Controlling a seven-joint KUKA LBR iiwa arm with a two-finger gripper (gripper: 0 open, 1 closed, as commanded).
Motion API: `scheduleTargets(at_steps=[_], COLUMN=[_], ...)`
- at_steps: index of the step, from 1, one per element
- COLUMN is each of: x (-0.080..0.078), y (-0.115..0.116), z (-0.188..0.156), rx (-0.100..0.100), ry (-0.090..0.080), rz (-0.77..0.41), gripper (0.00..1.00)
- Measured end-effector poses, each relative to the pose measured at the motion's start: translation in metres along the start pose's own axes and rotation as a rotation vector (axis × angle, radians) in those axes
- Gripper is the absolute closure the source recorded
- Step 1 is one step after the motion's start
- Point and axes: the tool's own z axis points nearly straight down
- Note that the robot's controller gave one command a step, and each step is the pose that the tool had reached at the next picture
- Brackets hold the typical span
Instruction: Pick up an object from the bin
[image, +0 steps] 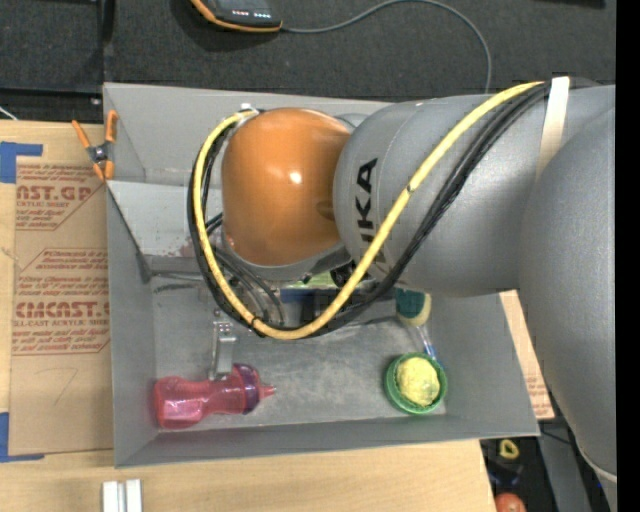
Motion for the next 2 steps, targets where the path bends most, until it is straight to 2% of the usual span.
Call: scheduleTargets(at_steps=[1,2], x=[0.000,0.010], y=[0.000,-0.064], z=[0.000,0.093], rx=[0.000,0.003], ry=[0.000,0.006], rz=[0.000,-0.125], gripper=[0.00,0.00])
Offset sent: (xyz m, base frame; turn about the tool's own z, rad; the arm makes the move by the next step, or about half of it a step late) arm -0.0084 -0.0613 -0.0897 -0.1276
